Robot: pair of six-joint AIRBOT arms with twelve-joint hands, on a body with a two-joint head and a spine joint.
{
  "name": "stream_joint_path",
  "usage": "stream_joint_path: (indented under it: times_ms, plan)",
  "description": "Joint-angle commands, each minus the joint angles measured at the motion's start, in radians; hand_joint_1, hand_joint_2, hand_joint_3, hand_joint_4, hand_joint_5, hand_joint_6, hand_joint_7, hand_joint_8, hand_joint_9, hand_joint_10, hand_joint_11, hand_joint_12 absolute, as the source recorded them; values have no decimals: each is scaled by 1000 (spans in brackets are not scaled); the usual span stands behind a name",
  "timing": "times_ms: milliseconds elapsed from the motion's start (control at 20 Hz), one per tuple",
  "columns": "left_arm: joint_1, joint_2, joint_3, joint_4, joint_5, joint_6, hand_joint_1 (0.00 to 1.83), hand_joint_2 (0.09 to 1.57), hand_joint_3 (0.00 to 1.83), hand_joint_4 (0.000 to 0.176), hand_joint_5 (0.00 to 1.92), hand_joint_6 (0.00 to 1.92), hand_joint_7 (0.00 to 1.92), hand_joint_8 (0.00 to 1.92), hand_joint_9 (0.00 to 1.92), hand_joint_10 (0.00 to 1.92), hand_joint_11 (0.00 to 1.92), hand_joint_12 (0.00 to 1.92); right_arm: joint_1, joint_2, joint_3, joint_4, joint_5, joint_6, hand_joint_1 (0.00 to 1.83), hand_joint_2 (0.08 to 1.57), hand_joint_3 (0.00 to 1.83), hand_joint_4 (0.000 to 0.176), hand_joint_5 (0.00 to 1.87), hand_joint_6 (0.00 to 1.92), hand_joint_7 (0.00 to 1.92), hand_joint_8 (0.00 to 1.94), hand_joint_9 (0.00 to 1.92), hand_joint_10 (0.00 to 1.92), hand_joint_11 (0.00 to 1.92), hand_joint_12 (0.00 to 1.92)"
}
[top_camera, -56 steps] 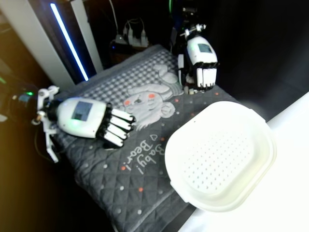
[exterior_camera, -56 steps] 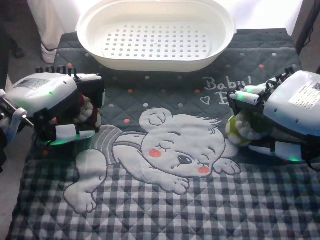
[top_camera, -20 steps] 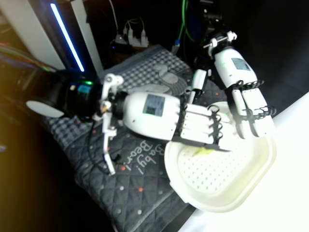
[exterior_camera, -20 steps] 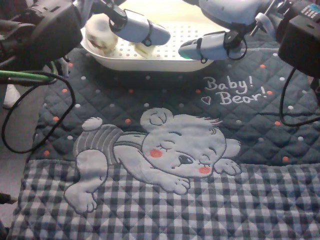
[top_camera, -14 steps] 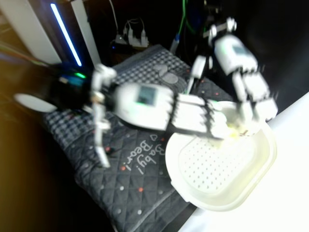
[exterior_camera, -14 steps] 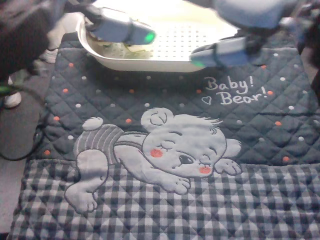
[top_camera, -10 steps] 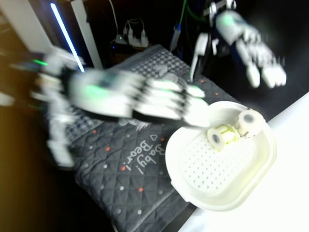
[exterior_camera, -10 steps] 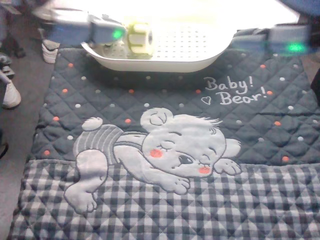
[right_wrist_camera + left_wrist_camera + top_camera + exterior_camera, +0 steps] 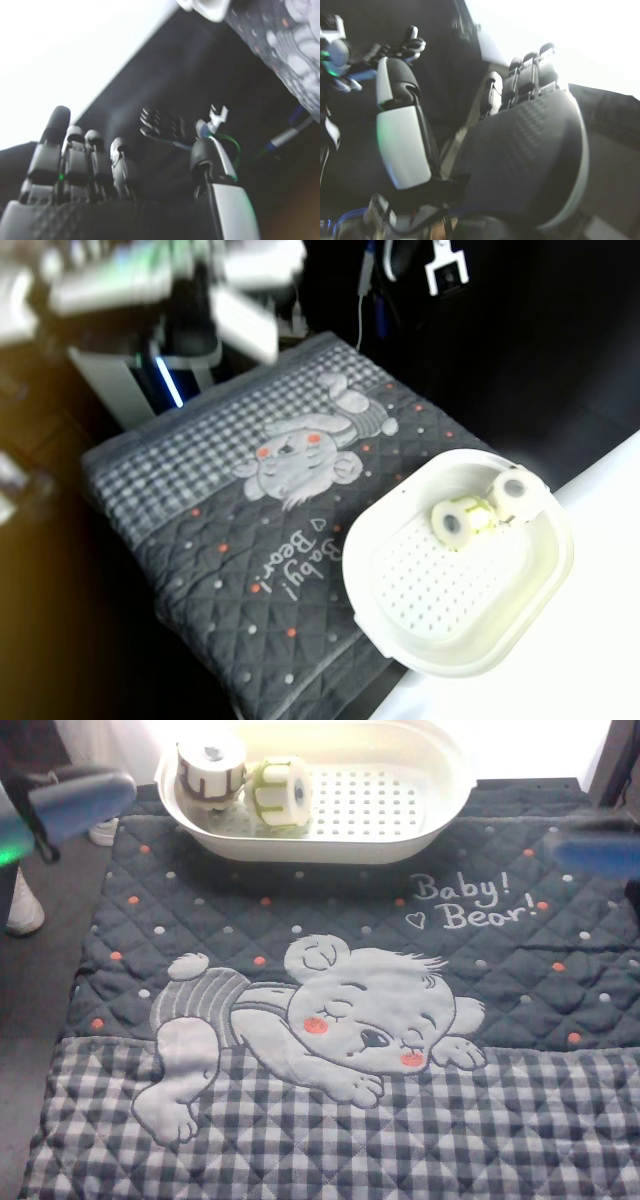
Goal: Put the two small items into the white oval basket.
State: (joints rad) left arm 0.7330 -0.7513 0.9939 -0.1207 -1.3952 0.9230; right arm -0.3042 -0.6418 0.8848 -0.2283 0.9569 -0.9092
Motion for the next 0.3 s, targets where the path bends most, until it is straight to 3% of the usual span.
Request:
stream_joint_path:
  times_ms: [0, 50, 100, 150, 200, 250]
  plan:
    - [2, 7, -4, -13, -164, -5, 694, 1055, 25, 176, 0, 0, 0, 0, 0, 0, 0, 0, -9, 25, 1, 78, 210, 23, 425, 1147, 8, 67, 0, 0, 0, 0, 8, 8, 0, 365]
    - [35, 1, -10, -18, -202, -11, 724, 1102, 18, 139, 0, 0, 0, 0, 0, 0, 0, 0, -45, 34, -5, 90, 248, 44, 443, 1188, 12, 68, 0, 0, 0, 0, 1, 1, 0, 170]
    - [79, -2, -16, -36, -249, -18, 720, 1140, 25, 117, 0, 0, 0, 0, 0, 0, 0, 0, -87, 38, -16, 102, 281, 45, 437, 1199, 7, 56, 0, 0, 0, 0, 0, 0, 0, 179]
    - [121, -2, -20, -57, -287, -23, 700, 1106, 5, 129, 0, 0, 0, 0, 0, 0, 0, 0, -115, 36, -19, 108, 307, 45, 513, 1127, 0, 28, 0, 0, 0, 0, 79, 21, 0, 568]
    - [166, -1, -27, -76, -332, -25, 700, 1106, 5, 129, 0, 0, 0, 0, 0, 0, 0, 0, -141, 30, -20, 116, 331, 45, 513, 1127, 0, 28, 0, 0, 0, 0, 79, 21, 0, 568]
    - [186, 3, -35, -82, -337, -33, 809, 1072, 0, 126, 0, 0, 0, 0, 0, 0, 0, 0, -156, 27, -21, 122, 347, 45, 471, 1133, 0, 0, 0, 0, 0, 0, 86, 20, 0, 693]
